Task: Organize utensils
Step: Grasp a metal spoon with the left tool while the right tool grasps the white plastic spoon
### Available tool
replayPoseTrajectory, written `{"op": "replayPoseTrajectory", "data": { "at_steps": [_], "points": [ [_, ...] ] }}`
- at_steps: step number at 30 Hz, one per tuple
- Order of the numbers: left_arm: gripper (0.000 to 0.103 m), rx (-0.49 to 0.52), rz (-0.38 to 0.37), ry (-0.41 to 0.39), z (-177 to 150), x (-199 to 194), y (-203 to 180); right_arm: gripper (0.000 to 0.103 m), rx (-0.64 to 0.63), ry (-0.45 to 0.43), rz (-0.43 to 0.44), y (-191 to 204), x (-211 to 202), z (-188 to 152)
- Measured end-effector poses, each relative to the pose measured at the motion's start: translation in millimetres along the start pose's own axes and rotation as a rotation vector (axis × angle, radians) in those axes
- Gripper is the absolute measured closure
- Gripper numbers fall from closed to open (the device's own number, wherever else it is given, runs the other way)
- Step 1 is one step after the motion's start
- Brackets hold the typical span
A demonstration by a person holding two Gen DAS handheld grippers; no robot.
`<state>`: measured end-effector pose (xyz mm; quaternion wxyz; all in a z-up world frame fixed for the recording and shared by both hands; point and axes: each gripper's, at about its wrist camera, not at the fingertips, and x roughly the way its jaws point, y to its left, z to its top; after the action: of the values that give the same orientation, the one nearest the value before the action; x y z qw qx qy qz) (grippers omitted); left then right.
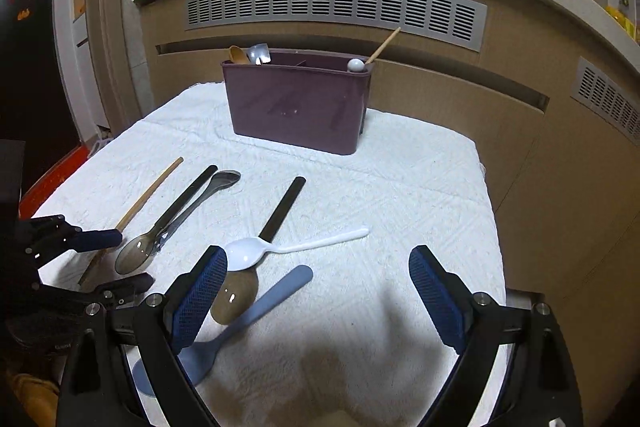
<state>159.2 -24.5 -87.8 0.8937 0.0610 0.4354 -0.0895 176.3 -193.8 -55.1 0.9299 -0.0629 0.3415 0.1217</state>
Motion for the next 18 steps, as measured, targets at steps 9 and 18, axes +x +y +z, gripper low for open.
{"op": "replayPoseTrajectory", "data": {
  "at_steps": [9, 18],
  "points": [
    [0.069, -0.07, -0.028, -0.108, 1.4, -25.4, 12.6, 0.013, 0.025, 0.0, -0.013, -3.7, -9.4, -9.2],
    [0.069, -0.081, -0.044, -0.346, 19.4, -90.5, 26.0, 0.013, -0.006, -0.022, -0.008, 3.6, -18.5, -7.5]
  ]
}}
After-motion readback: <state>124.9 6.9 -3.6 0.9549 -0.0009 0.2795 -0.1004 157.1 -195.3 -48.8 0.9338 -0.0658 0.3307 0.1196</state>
